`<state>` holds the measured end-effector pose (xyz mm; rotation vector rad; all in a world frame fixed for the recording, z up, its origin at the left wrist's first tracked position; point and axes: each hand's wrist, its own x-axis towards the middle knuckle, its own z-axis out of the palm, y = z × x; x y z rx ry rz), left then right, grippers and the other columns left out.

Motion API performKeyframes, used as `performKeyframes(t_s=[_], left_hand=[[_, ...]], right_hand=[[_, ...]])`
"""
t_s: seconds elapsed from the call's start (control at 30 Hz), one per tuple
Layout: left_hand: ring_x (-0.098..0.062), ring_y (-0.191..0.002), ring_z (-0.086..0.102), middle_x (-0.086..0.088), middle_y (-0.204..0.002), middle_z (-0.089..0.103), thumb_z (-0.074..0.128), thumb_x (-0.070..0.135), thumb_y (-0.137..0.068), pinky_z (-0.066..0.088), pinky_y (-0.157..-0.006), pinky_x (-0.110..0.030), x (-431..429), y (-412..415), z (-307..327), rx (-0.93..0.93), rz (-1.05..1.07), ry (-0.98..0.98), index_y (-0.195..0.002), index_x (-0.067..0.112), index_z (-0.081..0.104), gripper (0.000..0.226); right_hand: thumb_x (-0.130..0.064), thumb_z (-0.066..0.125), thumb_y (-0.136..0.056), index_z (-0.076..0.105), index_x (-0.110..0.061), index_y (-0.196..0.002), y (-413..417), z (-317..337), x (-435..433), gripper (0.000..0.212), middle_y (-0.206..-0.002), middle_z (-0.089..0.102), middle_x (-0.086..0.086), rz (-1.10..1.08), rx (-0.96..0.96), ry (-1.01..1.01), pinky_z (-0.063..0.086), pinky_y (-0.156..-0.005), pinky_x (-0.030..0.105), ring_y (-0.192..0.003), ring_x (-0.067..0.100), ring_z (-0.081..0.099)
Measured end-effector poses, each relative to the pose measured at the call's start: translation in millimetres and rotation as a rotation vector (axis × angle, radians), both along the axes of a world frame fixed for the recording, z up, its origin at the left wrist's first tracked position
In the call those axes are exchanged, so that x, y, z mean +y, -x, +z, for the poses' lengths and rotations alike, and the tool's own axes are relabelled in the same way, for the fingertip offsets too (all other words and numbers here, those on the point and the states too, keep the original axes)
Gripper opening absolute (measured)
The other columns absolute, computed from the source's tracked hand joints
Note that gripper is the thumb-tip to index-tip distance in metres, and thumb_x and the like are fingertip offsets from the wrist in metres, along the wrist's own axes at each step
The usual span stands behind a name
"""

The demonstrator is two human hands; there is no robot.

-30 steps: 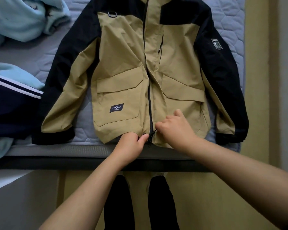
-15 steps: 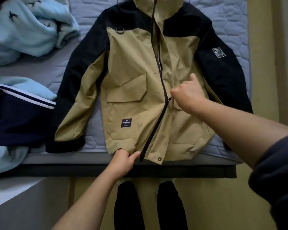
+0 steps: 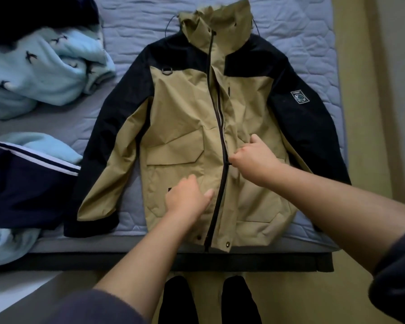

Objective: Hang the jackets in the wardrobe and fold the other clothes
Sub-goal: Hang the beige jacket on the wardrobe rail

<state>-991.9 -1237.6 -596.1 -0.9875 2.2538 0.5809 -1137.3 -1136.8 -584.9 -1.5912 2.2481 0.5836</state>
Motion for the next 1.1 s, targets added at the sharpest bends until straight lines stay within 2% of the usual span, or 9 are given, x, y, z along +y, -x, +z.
performKeyframes(t_s=[0.1,0.27,0.33,0.4,0.47,0.6,0.77,0.9,1.1], left_hand=[[-0.027,-0.109,0.059,-0.005,-0.116,0.061,0.057,0.059,-0.082,0.039,-0.072,-0.03,15.4,33.9,-13.4,-0.01,-0.028,-0.047,-0.115,0.018,0.053,0.054],[-0.029,-0.108,0.06,-0.009,-0.116,0.063,0.056,0.022,-0.09,0.041,-0.074,-0.029,11.6,48.7,-31.5,-0.02,-0.102,0.02,-0.109,0.013,0.062,0.021],[-0.028,-0.105,0.061,-0.007,-0.112,0.065,0.057,0.022,-0.089,0.041,-0.073,-0.029,6.9,46.2,-34.3,-0.024,-0.085,0.004,-0.106,0.015,0.064,0.02],[-0.027,-0.102,0.062,-0.006,-0.109,0.065,0.058,0.022,-0.089,0.041,-0.071,-0.029,6.0,37.0,-36.3,-0.071,-0.106,-0.001,-0.104,0.015,0.065,0.018],[-0.025,-0.099,0.062,-0.005,-0.106,0.066,0.056,0.018,-0.09,0.042,-0.07,-0.029,5.4,19.9,-41.6,-0.14,-0.121,-0.006,-0.103,0.015,0.064,0.016],[-0.02,-0.092,0.061,-0.001,-0.1,0.064,0.057,0.023,-0.089,0.044,-0.07,-0.028,-3.8,8.2,-47.9,-0.207,-0.087,-0.018,-0.106,0.017,0.064,0.019],[-0.024,-0.093,0.062,-0.001,-0.098,0.064,0.059,0.044,-0.085,0.045,-0.067,-0.028,-5.1,70.3,-39.4,0.024,0.034,-0.058,-0.097,0.02,0.061,0.027],[-0.026,-0.096,0.061,-0.003,-0.1,0.065,0.056,0.035,-0.09,0.041,-0.068,-0.028,-10.1,106.4,-31.8,0.155,0.083,-0.007,-0.095,0.02,0.062,0.016],[-0.027,-0.095,0.062,-0.003,-0.096,0.066,0.055,0.03,-0.091,0.04,-0.072,-0.031,-8.0,80.8,-35.2,0.21,0.002,0.0,-0.093,0.02,0.059,0.011]], right_hand=[[-0.007,0.048,-0.084,0.057,-0.023,-0.089,7.6,0.4,-2.5,0.019,-0.085,0.064,-0.005,0.031,-0.009,0.012,0.023,-0.076,0.034,-0.082,0.019,0.058],[-0.003,0.047,-0.079,0.053,-0.023,-0.078,19.1,0.0,-10.4,0.021,-0.082,0.064,-0.005,0.055,0.018,-0.021,0.021,-0.076,0.035,-0.076,0.02,0.051],[-0.007,0.048,-0.082,0.052,-0.024,-0.076,27.0,4.3,-18.2,0.019,-0.079,0.064,-0.005,0.061,0.046,-0.022,0.026,-0.085,0.039,-0.073,0.019,0.046],[-0.011,0.049,-0.087,0.058,-0.025,-0.081,42.8,11.5,-28.8,0.018,-0.076,0.061,-0.005,0.048,0.087,-0.005,0.028,-0.093,0.042,-0.076,0.019,0.051],[-0.014,0.051,-0.086,0.062,-0.025,-0.084,62.1,22.0,-42.4,0.015,-0.078,0.062,-0.004,0.01,0.113,0.006,0.027,-0.095,0.042,-0.083,0.02,0.059],[-0.013,0.052,-0.085,0.057,-0.023,-0.08,80.6,31.5,-52.1,0.013,-0.083,0.065,-0.004,0.023,0.09,-0.019,0.028,-0.095,0.041,-0.083,0.02,0.059],[-0.01,0.045,-0.089,0.061,-0.022,-0.09,76.7,23.8,-49.8,0.02,-0.088,0.066,-0.004,0.069,0.073,0.016,0.028,-0.09,0.038,-0.087,0.021,0.06],[-0.01,0.044,-0.087,0.061,-0.021,-0.092,79.3,21.8,-50.2,0.021,-0.087,0.065,-0.004,0.08,0.05,0.06,0.027,-0.085,0.036,-0.086,0.021,0.058],[-0.01,0.053,-0.083,0.058,-0.025,-0.085,97.0,24.2,-52.9,0.016,-0.088,0.065,-0.005,0.065,0.117,0.016,0.027,-0.091,0.039,-0.088,0.021,0.055]])
